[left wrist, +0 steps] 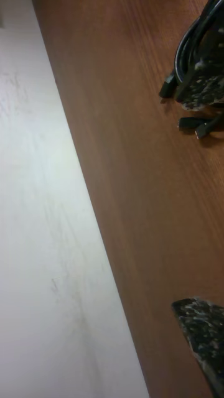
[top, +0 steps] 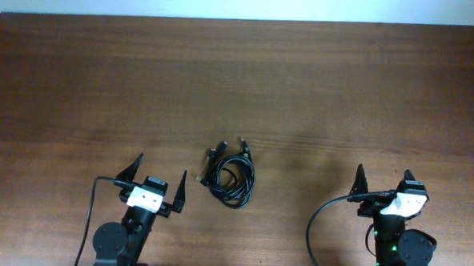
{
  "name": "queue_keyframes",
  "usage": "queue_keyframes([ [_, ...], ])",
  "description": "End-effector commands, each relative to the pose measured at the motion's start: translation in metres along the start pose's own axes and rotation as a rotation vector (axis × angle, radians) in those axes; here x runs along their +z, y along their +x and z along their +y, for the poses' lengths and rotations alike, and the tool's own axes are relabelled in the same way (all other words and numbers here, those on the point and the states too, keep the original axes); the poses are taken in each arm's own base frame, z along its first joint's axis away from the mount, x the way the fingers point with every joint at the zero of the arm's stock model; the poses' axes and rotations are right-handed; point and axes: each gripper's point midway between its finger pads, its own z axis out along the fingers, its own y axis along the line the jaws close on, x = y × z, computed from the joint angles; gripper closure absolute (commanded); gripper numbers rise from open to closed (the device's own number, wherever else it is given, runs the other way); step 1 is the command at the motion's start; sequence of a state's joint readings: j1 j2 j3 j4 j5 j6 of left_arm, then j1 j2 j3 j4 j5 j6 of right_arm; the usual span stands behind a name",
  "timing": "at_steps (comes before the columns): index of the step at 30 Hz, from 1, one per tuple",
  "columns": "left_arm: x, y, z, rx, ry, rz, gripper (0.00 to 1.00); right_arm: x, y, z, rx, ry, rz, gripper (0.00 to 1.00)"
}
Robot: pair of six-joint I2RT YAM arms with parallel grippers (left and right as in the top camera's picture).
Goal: Untangle cables
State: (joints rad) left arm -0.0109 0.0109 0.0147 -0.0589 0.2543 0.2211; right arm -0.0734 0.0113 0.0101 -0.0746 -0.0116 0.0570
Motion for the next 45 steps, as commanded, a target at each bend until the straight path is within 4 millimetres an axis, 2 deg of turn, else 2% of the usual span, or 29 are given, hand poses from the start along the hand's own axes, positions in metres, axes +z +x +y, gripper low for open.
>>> queue_keyframes([
  [1, 0.0002, 0.0026, 0.0004, 0.012, -0.005, 0.005, 0.01, 0.0001, 0.003, -0.0032, 0.011, 0.015, 0.007, 0.01],
  [36, 0.0001, 0.0025, 0.0003, 0.01, -0.004, 0.004, 0.01, 0.0001, 0.003, -0.0031, 0.011, 0.015, 0.007, 0.01],
  [45, 0.0001, 0.0023, 0.0003, -0.1, -0.004, 0.004, 0.01, 0.0001, 0.0031, -0.0032, 0.011, 0.015, 0.007, 0.01],
])
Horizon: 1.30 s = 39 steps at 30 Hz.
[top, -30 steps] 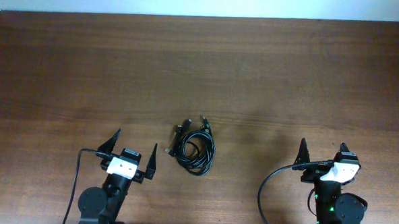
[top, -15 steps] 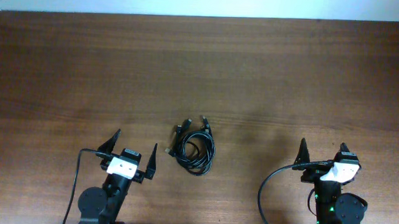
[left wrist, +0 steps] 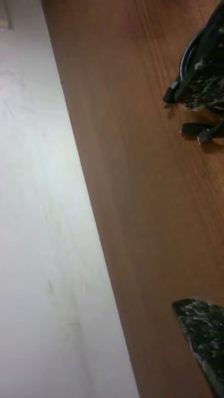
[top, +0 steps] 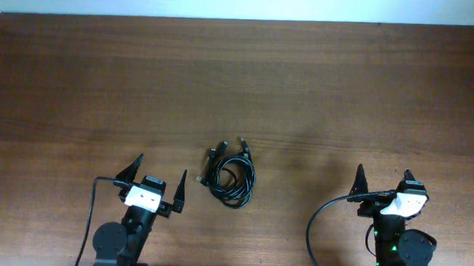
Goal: Untangle cables
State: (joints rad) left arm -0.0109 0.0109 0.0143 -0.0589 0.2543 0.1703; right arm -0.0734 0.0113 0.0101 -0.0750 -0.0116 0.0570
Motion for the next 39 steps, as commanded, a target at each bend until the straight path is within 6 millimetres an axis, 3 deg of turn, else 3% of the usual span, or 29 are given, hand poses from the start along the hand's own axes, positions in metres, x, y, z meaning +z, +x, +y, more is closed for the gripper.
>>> queue_keyframes([
  [1, 0.0, 0.002, 0.0, -0.071, -0.001, 0.004, 0.01, 0.0, 0.003, -0.003, 0.011, 0.015, 0.007, 0.01],
  [11, -0.001, 0.001, -0.014, -0.196, 0.079, 0.012, 0.01, 0.0, 0.003, -0.003, 0.011, 0.015, 0.007, 0.01],
  [15, -0.009, 0.017, -0.038, -0.254, 0.206, 0.162, 0.01, 0.0, 0.003, -0.003, 0.011, 0.015, 0.007, 0.01],
  [18, -0.018, 0.03, -0.043, -0.289, 0.219, 0.285, 0.01, 0.0, 0.003, -0.003, 0.011, 0.015, 0.007, 0.01],
  [25, -0.021, -0.005, -0.038, -0.281, 0.222, 0.298, 0.01, 0.0, 0.003, -0.003, 0.011, 0.015, 0.007, 0.01],
  [30, -0.025, -0.026, -0.035, -0.239, 0.247, 0.415, 0.01, 0.0, 0.003, -0.003, 0.011, 0.015, 0.007, 0.01],
  [35, -0.015, -0.03, -0.03, -0.254, 0.268, 0.572, 0.01, 0.0, 0.003, -0.003, 0.011, 0.015, 0.007, 0.01],
  [39, -0.008, -0.021, -0.029, -0.235, 0.314, 0.725, 0.01, 0.0, 0.003, -0.003, 0.011, 0.015, 0.007, 0.01],
])
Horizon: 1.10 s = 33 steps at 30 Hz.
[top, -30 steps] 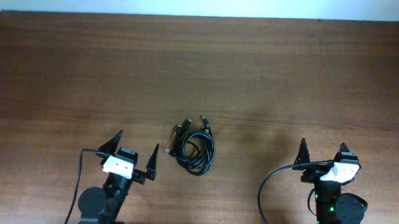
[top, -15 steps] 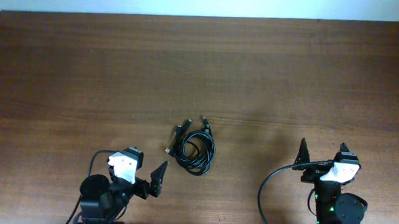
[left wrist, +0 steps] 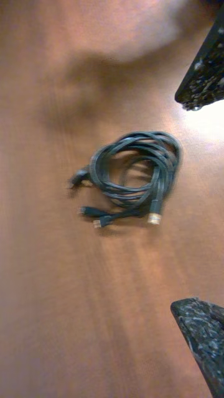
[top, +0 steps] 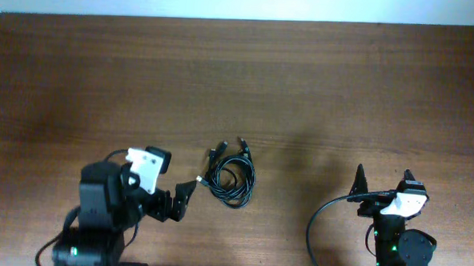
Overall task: Untangle cables
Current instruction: 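Move the left gripper forward over the black cable bundle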
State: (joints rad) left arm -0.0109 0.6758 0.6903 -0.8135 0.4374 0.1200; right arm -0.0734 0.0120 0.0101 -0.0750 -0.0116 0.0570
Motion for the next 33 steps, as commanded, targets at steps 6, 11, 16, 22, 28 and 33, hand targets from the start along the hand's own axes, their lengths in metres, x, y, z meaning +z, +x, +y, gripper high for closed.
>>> queue_keyframes([
  [6, 0.005, -0.026, 0.007, 0.068, 0.02, 0.198, 0.01, 0.0, 0.003, -0.003, 0.011, 0.015, 0.006, 0.01],
  [11, 0.02, -0.029, -0.001, 0.209, 0.019, 0.285, 0.01, 0.0, 0.003, -0.003, 0.011, 0.015, 0.006, 0.01],
  [16, 0.05, -0.018, -0.018, 0.271, 0.075, 0.374, 0.01, 0.0, 0.003, -0.003, 0.011, 0.015, 0.006, 0.01],
  [22, 0.088, -0.005, -0.033, 0.31, 0.137, 0.477, 0.01, 0.0, 0.003, -0.003, 0.011, 0.015, 0.006, 0.01],
  [28, 0.12, -0.001, -0.023, 0.255, 0.095, 0.557, 0.01, 0.0, 0.003, -0.003, 0.011, 0.015, 0.006, 0.01],
  [33, 0.14, 0.013, -0.016, 0.23, 0.085, 0.618, 0.01, 0.0, 0.003, -0.003, 0.011, 0.015, 0.006, 0.01],
])
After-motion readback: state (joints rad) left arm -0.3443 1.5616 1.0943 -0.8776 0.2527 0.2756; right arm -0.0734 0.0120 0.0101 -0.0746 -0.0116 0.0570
